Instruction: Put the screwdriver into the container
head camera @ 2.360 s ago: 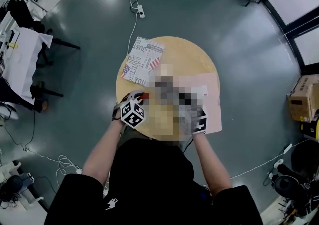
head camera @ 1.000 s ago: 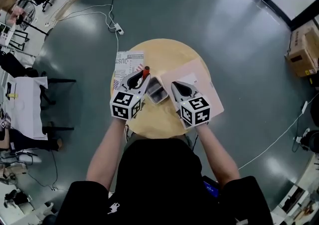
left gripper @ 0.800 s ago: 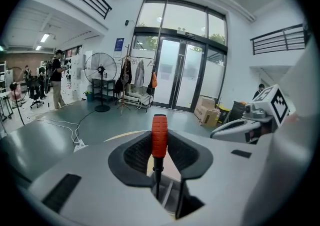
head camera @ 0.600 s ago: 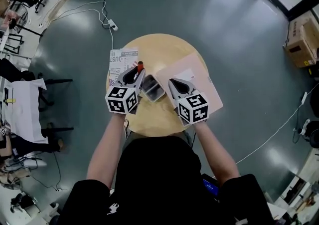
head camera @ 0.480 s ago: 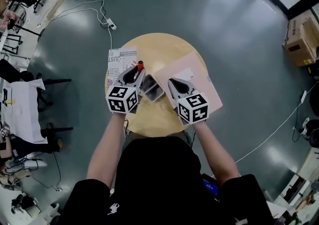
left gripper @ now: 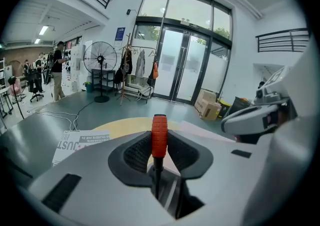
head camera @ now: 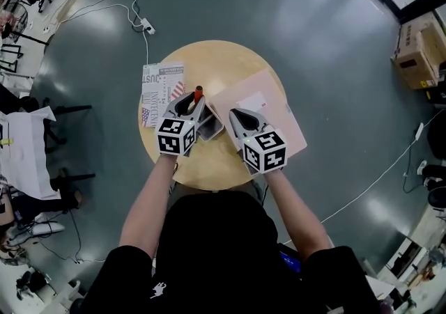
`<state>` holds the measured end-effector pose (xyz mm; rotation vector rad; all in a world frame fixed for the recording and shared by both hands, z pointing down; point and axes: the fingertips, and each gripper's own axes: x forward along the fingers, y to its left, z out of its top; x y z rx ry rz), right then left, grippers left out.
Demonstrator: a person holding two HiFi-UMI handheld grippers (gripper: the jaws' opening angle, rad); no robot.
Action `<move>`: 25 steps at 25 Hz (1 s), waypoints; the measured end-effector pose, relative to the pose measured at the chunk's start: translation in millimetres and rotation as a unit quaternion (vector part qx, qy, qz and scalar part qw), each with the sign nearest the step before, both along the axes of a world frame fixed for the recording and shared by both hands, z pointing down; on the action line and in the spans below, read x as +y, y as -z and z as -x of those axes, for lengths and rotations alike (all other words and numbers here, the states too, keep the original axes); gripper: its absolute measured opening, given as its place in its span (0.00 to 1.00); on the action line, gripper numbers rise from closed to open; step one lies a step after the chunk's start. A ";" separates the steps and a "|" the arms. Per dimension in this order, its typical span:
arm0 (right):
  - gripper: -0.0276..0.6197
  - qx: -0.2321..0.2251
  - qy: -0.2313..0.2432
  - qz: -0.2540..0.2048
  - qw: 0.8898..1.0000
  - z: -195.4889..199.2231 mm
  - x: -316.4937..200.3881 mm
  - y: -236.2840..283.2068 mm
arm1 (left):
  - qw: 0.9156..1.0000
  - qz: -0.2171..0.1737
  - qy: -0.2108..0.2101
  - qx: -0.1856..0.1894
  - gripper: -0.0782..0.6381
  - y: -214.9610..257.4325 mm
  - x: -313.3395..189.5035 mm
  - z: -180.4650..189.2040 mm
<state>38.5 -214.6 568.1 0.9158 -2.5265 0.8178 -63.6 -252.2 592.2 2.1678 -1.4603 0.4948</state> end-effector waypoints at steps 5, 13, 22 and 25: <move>0.05 0.002 -0.004 0.007 1.000 -3.5 2.3 -3.5 | 1.000 0.013 -0.007 -0.020 0.25 -15.7 1.4 -4.1; 0.05 0.008 -0.006 0.012 1.000 -6.9 -0.1 -8.6 | 0.998 0.039 0.002 -0.039 0.25 -37.4 1.5 -4.4; 0.05 0.010 -0.010 0.012 1.000 -11.4 1.9 -8.3 | 0.995 0.050 -0.033 -0.076 0.25 -50.3 12.2 -17.7; 0.05 0.011 -0.013 0.011 1.000 -15.1 2.0 -7.4 | 0.994 0.050 -0.041 -0.085 0.25 -51.3 10.8 -23.2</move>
